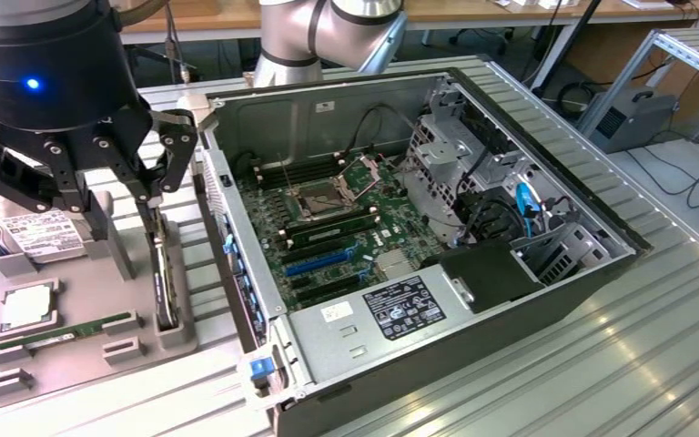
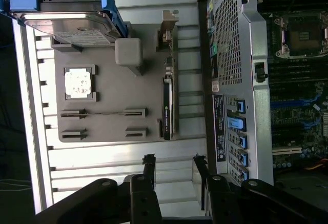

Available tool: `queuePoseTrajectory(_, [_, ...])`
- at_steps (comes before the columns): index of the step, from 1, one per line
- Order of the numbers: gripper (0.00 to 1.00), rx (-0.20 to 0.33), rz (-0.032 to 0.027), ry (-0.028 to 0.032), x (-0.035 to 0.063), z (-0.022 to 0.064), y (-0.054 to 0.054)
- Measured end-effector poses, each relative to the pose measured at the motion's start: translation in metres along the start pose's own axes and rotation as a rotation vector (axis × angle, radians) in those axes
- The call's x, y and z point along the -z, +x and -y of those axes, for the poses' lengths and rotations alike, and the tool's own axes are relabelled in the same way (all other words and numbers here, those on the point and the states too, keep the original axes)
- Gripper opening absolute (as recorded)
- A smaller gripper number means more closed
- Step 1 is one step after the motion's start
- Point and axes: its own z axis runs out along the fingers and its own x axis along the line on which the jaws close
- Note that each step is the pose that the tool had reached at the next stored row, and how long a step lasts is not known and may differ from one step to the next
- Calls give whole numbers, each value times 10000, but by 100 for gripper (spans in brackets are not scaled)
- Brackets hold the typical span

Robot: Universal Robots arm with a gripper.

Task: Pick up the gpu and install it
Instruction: 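Pick up the gpu and move the gpu toward the slot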

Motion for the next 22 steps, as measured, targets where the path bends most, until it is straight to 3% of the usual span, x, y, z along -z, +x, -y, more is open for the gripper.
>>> queuePoseTrajectory(22, [42,-2,3,37,-130,-36,5])
